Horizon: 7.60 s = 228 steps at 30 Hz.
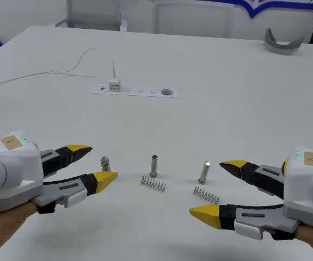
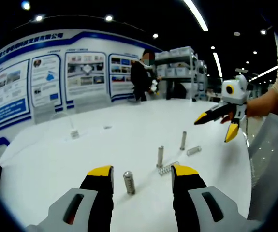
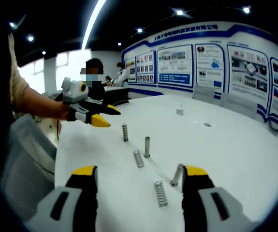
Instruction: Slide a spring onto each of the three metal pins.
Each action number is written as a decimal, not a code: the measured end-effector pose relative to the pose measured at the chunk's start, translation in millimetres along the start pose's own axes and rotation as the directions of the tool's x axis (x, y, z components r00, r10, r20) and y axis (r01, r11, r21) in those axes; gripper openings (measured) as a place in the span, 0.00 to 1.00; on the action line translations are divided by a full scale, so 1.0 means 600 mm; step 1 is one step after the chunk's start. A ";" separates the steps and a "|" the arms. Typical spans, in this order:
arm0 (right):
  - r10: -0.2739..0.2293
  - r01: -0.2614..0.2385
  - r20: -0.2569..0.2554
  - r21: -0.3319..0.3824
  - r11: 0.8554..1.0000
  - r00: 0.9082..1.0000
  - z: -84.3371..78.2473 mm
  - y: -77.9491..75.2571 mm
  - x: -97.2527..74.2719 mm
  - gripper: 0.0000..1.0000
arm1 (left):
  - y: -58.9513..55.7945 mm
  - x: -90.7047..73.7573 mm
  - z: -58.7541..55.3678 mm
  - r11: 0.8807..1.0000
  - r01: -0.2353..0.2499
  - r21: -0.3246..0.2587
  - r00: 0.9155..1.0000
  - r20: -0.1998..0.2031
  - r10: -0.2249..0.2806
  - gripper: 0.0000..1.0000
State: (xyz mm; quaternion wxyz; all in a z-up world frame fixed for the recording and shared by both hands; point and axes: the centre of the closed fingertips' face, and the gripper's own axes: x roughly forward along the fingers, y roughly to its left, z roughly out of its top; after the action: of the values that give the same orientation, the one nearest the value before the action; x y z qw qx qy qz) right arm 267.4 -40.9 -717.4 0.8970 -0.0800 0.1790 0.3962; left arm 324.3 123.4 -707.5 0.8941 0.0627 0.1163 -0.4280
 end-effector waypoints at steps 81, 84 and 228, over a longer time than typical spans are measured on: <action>0.105 -0.121 -0.248 -0.052 0.991 0.963 -0.069 0.002 0.181 0.17 | -0.101 -0.006 -0.048 0.989 0.150 0.009 0.985 -0.085 -0.149 0.44; 0.109 -0.125 -0.249 -0.051 0.991 0.962 -0.069 0.004 0.183 0.16 | -0.100 -0.006 -0.048 0.989 0.150 0.007 0.985 -0.085 -0.148 0.44; 0.269 -0.279 -0.076 -0.182 0.943 0.960 0.031 0.104 0.098 0.27 | -0.162 0.041 0.053 0.941 0.334 0.055 0.942 0.026 -0.336 0.09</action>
State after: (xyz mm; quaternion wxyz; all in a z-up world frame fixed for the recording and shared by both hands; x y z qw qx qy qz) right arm 262.7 46.5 -723.2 0.8165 -0.1500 0.1721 0.5303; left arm 268.7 37.3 -684.3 0.8084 0.0566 0.0989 -0.5775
